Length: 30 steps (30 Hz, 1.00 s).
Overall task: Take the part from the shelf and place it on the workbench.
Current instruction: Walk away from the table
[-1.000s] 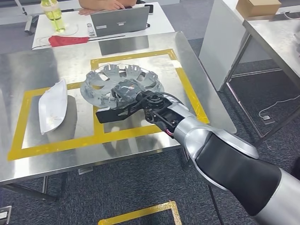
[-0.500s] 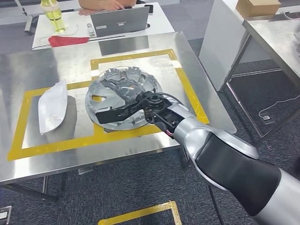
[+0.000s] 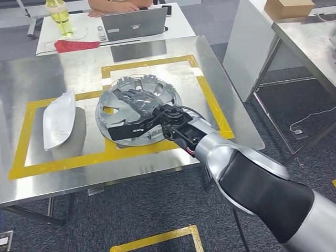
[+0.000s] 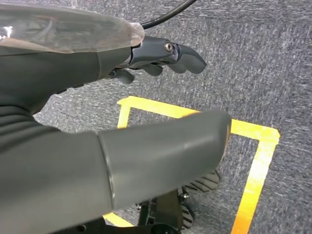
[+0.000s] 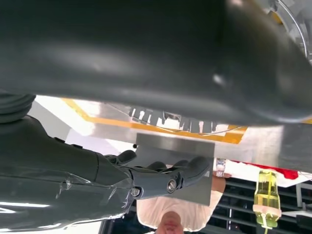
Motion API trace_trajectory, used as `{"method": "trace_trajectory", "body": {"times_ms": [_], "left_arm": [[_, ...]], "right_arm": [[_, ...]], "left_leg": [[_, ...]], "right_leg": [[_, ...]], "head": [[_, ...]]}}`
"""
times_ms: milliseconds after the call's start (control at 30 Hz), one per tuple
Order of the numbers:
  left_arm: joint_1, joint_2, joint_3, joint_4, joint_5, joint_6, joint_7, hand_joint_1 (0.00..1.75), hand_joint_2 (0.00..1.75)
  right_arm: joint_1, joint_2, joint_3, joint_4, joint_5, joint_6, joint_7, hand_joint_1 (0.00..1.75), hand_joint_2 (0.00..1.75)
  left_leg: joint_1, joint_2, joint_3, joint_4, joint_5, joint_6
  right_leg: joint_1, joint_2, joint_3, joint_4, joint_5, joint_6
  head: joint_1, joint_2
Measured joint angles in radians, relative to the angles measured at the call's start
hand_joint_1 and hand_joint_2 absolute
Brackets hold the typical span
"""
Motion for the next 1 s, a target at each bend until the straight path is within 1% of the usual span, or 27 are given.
{"method": "trace_trajectory", "body": {"times_ms": [100,267,300,433,500,733,1000], "left_arm": [[0.002,0.0,0.0,0.0,0.004,-0.016,-0.018,0.0,0.0],[0.01,-0.003,0.0,0.0,0.01,-0.052,-0.057,0.0,0.0],[0.012,-0.004,0.0,0.0,0.013,-0.059,-0.064,0.0,0.0],[0.019,-0.008,0.0,0.0,0.026,-0.085,-0.088,0.0,0.0],[0.021,-0.01,0.0,0.0,0.028,-0.09,-0.093,0.0,0.0],[0.024,-0.015,0.0,0.0,0.028,-0.091,-0.095,0.0,0.0],[0.024,-0.017,0.0,0.0,0.028,-0.091,-0.095,0.0,0.0]], "right_arm": [[0.007,-0.005,-0.012,0.0,-0.053,-0.002,-0.017,0.0,0.0],[0.028,-0.024,-0.07,-0.002,-0.212,-0.004,-0.087,0.0,0.0],[0.033,-0.028,-0.087,-0.005,-0.256,-0.002,-0.11,0.0,0.0],[0.058,-0.036,-0.179,-0.031,-0.504,0.044,-0.242,0.0,0.0],[0.067,-0.038,-0.221,-0.046,-0.563,0.06,-0.274,0.0,0.0],[0.088,-0.044,-0.316,-0.089,-0.581,0.074,-0.285,0.0,0.0],[0.099,-0.046,-0.369,-0.114,-0.581,0.074,-0.286,0.0,0.0]], "left_leg": [[0.0,0.0,0.0,0.0,0.0,0.0],[0.0,0.0,0.0,0.0,0.0,0.0],[0.0,0.0,0.0,0.0,0.0,0.0],[0.0,0.0,0.0,0.0,0.0,0.0],[0.0,0.0,0.0,0.0,0.0,0.0],[0.0,0.0,0.001,0.0,0.0,0.0],[0.0,0.0,0.001,0.0,0.0,0.0]], "right_leg": [[0.0,0.0,0.0,0.0,0.0,0.0],[0.0,0.0,0.0,0.0,0.0,0.0],[0.0,0.0,0.0,0.0,0.0,0.0],[0.0,0.0,0.0,0.0,0.0,0.0],[0.0,0.0,0.0,0.0,0.0,0.0],[0.0,0.0,0.0,0.0,0.0,0.0],[0.0,0.0,0.001,0.0,0.0,0.0]], "head": [[0.0,0.0],[0.0,0.0],[0.0,0.0],[0.0,0.0],[0.0,0.0],[0.0,0.0],[0.0,0.0]]}}
